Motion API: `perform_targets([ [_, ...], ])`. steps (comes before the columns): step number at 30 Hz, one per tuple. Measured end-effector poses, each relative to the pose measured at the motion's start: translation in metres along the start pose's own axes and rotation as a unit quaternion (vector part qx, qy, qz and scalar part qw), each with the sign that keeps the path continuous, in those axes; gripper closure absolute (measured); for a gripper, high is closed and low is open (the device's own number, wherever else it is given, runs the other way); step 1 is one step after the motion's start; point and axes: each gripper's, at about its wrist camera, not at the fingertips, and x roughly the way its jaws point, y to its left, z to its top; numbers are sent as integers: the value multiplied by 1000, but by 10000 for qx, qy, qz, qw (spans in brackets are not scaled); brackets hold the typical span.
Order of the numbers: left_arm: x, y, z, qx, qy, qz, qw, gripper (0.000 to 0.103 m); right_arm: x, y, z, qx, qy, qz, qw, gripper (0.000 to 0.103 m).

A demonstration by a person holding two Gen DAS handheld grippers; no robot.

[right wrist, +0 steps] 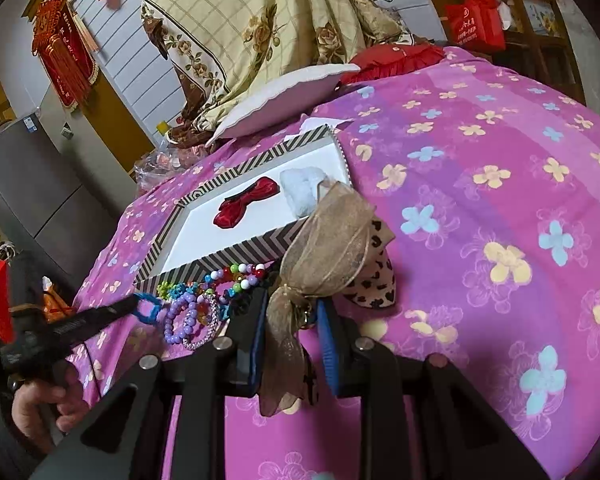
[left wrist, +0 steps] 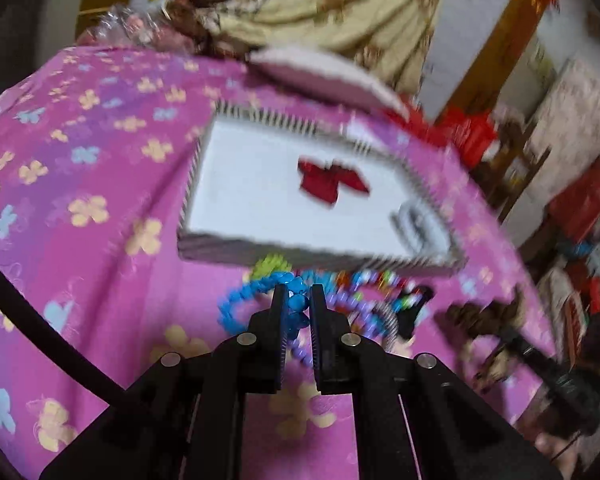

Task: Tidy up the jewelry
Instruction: 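Grasp the blue bead bracelet with the left tool while the right tool carries the tan bow, then lower the blue bracelet into the box with the left tool while the right tool drops the tan bow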

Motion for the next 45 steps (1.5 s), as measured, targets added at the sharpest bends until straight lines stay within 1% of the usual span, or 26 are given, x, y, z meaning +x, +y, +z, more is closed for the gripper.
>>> perform_targets([
  [1,-7,3,2,-98,-158,-68,9998,103,0,1,0,-11,-11,-4,10000,78],
  [5,-20,9,8,-291,-466,-201,9983,103,-2,4,1,-105,-63,-30,9999,78],
  [10,-27,1,10,-159,-737,-210,9969,103,-6,11,3,-272,-156,-55,9995,78],
  [13,-30,-5,9,-45,-803,-147,9967,103,-6,15,4,-368,-206,-32,9991,78],
  [16,-32,-8,8,58,-867,4,9962,103,-5,21,8,-521,-248,-41,9983,78],
  [21,-33,-6,8,38,-920,38,9957,103,-2,35,20,-823,-386,6,9959,78],
  [26,-37,-7,9,48,-1035,-6,9946,103,5,54,40,-1130,-551,226,9918,78],
  [29,-37,-12,10,147,-1116,17,9936,103,18,63,56,-1207,-603,322,9903,78],
  [31,-37,-18,14,234,-1243,-14,9920,103,27,66,66,-1215,-632,372,9899,78],
  [33,-38,-23,20,321,-1406,15,9895,103,39,66,76,-1129,-615,442,9907,78],
  [34,-37,-26,28,313,-1464,-34,9887,103,48,64,82,-1054,-579,509,9914,78],
  [36,-33,-30,40,292,-1547,-15,9875,103,62,63,89,-992,-489,589,9921,78],
  [40,-11,-33,71,89,-1644,35,9864,103,89,57,96,-976,-321,510,9934,78],
  [42,4,-29,82,-83,-1539,-58,9880,103,100,51,96,-801,-177,599,9948,78],
  [43,15,-26,88,-210,-1518,-26,9882,103,107,50,97,-760,-89,657,9949,78],
  [45,29,-23,91,-277,-1447,-61,9891,103,117,51,97,-735,33,746,9945,78],
])
